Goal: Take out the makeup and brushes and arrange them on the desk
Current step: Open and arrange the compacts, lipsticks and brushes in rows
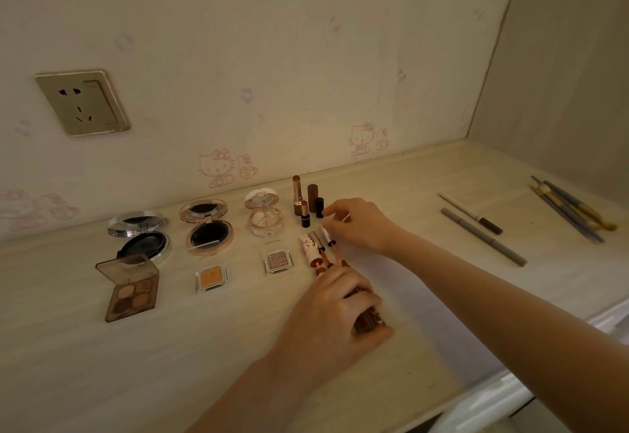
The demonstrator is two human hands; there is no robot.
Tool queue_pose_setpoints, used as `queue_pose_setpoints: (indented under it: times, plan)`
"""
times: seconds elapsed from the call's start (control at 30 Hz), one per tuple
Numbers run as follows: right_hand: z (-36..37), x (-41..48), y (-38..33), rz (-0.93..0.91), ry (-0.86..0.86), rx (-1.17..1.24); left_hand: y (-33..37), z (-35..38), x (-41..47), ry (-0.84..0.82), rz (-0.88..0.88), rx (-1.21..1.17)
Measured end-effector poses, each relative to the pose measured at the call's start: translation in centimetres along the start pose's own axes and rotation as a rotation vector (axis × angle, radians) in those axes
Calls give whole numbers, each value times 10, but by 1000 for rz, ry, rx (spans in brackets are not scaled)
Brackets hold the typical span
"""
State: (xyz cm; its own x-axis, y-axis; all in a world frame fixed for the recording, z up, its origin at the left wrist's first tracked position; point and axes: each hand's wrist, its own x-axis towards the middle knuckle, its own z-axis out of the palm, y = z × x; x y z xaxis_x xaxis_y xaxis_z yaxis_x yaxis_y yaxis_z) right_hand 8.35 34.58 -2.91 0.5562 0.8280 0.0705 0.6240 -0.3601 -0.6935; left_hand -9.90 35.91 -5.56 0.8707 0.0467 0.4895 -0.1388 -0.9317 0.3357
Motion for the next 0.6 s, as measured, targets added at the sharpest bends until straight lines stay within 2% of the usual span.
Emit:
queue_pose_setpoints:
  times: [0.6]
  plan:
    - [-70,-99,41,40,99,-143,8,0,27,-5,-19,-40]
